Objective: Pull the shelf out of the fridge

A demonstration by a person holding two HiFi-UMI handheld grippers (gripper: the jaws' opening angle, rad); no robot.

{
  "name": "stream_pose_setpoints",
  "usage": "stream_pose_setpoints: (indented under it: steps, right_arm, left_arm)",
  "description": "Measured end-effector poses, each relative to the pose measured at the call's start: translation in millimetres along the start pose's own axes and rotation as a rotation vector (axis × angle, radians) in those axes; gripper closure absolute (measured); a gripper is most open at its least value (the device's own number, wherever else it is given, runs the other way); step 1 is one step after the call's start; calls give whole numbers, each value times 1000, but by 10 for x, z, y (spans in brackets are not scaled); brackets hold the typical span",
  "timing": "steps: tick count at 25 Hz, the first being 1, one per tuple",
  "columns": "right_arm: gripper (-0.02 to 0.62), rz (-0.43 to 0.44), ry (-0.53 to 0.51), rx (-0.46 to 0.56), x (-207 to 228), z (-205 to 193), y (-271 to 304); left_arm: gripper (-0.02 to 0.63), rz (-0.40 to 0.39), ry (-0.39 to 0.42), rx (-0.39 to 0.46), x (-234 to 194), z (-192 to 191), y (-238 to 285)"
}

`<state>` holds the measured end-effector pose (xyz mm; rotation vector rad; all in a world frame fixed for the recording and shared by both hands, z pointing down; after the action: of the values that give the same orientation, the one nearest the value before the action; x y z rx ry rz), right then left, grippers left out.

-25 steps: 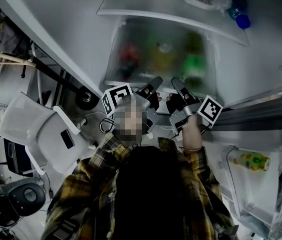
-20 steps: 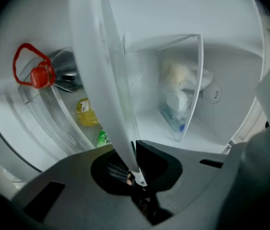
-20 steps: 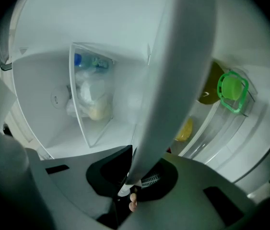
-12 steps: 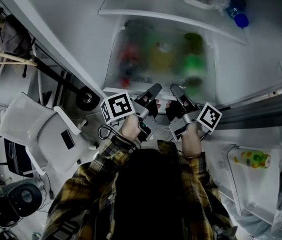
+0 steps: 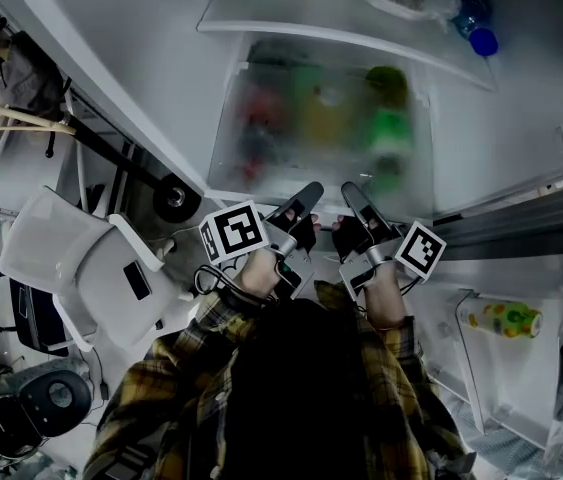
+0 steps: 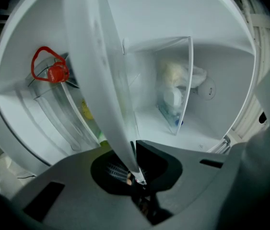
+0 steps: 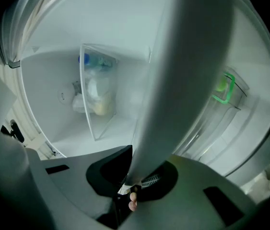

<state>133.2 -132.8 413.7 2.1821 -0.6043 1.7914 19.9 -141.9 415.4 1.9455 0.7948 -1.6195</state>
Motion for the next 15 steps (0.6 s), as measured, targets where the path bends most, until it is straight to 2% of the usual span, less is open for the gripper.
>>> stream_pose_setpoints:
  steps: [9,13,15]
  right_arm:
    - [558,3,-9,-17,-33,-92,-146]
    - [558,5,-19,-21,-53,-128,-199]
    - [557,5,-30,-23,-57,-133,-231]
  left_arm:
    - [580,-2,7,-16,27,-109,-138]
    - [580,-50,-15,-16,99,-160,-167]
    - [580,-34,0,-23,80,-182,-196]
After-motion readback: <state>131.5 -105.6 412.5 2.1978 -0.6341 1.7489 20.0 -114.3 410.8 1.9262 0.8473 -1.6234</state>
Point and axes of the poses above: the fingertips, and each gripper's own axes: y forward along the fingers, x to its right, z out of its top, the point moved 4 cm from there along -y, backward along the fingers, and after that the axes turned 8 degrees about x, right-handed, at the moved point
